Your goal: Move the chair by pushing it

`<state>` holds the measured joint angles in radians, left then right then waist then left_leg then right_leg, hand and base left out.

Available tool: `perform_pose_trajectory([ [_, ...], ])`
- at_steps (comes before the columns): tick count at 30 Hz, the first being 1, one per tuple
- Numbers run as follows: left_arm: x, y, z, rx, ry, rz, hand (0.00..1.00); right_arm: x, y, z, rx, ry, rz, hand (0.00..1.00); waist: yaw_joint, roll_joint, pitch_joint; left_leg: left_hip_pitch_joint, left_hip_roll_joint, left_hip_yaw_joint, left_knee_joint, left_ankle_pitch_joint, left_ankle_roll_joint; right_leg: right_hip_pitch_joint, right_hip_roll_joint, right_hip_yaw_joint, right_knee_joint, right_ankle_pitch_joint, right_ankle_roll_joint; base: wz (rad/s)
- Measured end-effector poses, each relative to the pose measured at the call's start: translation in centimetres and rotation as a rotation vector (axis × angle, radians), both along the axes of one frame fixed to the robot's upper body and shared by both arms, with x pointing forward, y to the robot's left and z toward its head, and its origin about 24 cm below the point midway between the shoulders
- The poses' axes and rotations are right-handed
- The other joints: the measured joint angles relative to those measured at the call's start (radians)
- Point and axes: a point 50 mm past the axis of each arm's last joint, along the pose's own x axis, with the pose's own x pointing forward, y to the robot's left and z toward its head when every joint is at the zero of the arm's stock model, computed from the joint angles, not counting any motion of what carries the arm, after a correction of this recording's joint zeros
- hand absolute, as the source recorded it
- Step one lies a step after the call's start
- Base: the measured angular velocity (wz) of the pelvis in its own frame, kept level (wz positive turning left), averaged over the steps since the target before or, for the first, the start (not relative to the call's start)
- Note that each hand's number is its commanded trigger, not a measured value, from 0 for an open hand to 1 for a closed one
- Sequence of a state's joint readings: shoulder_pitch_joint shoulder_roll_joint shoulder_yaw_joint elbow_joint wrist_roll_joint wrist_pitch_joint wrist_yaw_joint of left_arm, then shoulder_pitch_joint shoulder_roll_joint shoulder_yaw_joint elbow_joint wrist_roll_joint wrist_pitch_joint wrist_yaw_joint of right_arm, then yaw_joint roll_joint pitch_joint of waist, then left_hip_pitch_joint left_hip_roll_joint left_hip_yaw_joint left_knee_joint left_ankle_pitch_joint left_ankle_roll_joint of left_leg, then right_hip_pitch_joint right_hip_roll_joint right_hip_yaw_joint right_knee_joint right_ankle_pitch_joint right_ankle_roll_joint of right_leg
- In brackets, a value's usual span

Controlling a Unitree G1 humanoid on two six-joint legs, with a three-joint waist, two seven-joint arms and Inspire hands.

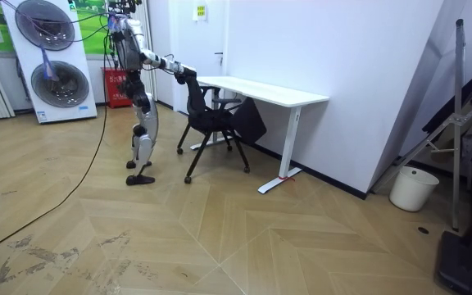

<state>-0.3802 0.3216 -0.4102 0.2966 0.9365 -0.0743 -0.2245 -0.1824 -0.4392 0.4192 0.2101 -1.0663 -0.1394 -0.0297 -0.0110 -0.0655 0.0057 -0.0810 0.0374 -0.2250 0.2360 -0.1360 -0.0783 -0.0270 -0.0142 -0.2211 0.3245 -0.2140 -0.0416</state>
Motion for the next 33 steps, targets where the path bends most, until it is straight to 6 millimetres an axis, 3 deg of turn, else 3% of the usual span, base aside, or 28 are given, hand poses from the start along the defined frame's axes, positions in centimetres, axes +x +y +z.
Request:
perform_pose_trajectory([
  [3,-0.2,0.1,-0.4,0.018,0.013,0.006,1.00,0.0,0.2,-0.7,0.017,0.027,-0.004,1.00,0.039,-0.016,0.0045,0.038,0.006,-0.087,-0.017,0.011,-0.004,0.013,0.010,-0.005,0.036,-0.006,0.007,0.21],
  [10,-0.2,0.4,-0.4,0.023,0.018,0.020,1.00,0.1,0.6,-0.6,0.023,0.034,0.010,1.00,0.035,-0.023,0.0066,0.032,0.005,-0.060,-0.008,0.010,-0.006,0.081,0.019,-0.046,-0.047,-0.011,-0.003,0.20],
  [13,-0.4,0.3,-0.8,0.026,0.029,0.023,1.00,0.0,0.6,-0.9,0.017,0.045,0.010,1.00,-0.016,-0.026,0.0091,0.006,0.007,0.050,0.043,0.005,-0.010,0.110,0.019,-0.066,-0.055,-0.011,-0.003,0.47],
  [16,-0.6,0.3,-1.0,0.021,0.039,0.021,1.00,-0.3,0.7,-1.1,0.022,0.054,0.018,1.00,-0.028,-0.024,0.0105,-0.019,0.018,0.139,0.118,-0.011,-0.007,0.134,0.024,-0.057,-0.071,-0.017,-0.012,0.18],
  [20,-0.6,0.5,-1.0,0.023,0.042,0.029,1.00,-0.2,0.8,-1.1,0.033,0.056,0.014,1.00,-0.041,-0.018,0.0160,-0.058,0.020,0.137,0.211,-0.030,-0.006,0.143,0.034,-0.054,-0.071,-0.031,-0.035,0.13],
  [23,-0.6,0.8,-1.0,0.009,0.032,0.039,1.00,-0.2,0.8,-0.9,0.038,0.040,0.017,1.00,-0.032,-0.012,0.0193,-0.094,0.015,0.146,0.262,-0.042,0.009,0.141,0.035,-0.001,-0.069,-0.056,-0.060,-0.12],
  [26,-0.7,0.5,-0.7,-0.010,0.009,0.024,1.00,-0.3,0.3,-0.3,0.023,0.011,0.022,1.00,-0.032,0.001,0.0170,-0.081,0.003,0.150,0.183,-0.044,0.014,0.107,0.032,0.030,-0.049,-0.068,-0.051,-0.07],
  [28,-0.8,0.5,-0.6,-0.022,0.008,0.010,1.00,-0.6,0.0,-0.2,0.020,-0.001,0.022,1.00,-0.018,0.002,0.0154,-0.045,0.002,0.175,0.138,-0.042,0.013,0.093,0.023,0.052,-0.038,-0.072,-0.043,-0.36],
  [30,-0.8,0.5,-0.5,-0.027,0.009,0.009,1.00,-0.6,0.0,0.0,0.006,-0.014,0.027,1.00,0.003,0.001,0.0151,-0.030,-0.003,0.229,0.135,-0.042,0.014,0.074,0.003,0.086,-0.012,-0.078,-0.032,-0.56],
  [33,-0.8,0.6,-0.5,-0.029,0.015,0.007,1.00,-0.6,0.1,0.0,-0.001,-0.015,0.030,1.00,0.019,0.002,0.0142,-0.018,-0.011,0.249,0.143,-0.051,0.029,0.060,-0.010,0.115,0.009,-0.085,-0.020,-0.34],
])
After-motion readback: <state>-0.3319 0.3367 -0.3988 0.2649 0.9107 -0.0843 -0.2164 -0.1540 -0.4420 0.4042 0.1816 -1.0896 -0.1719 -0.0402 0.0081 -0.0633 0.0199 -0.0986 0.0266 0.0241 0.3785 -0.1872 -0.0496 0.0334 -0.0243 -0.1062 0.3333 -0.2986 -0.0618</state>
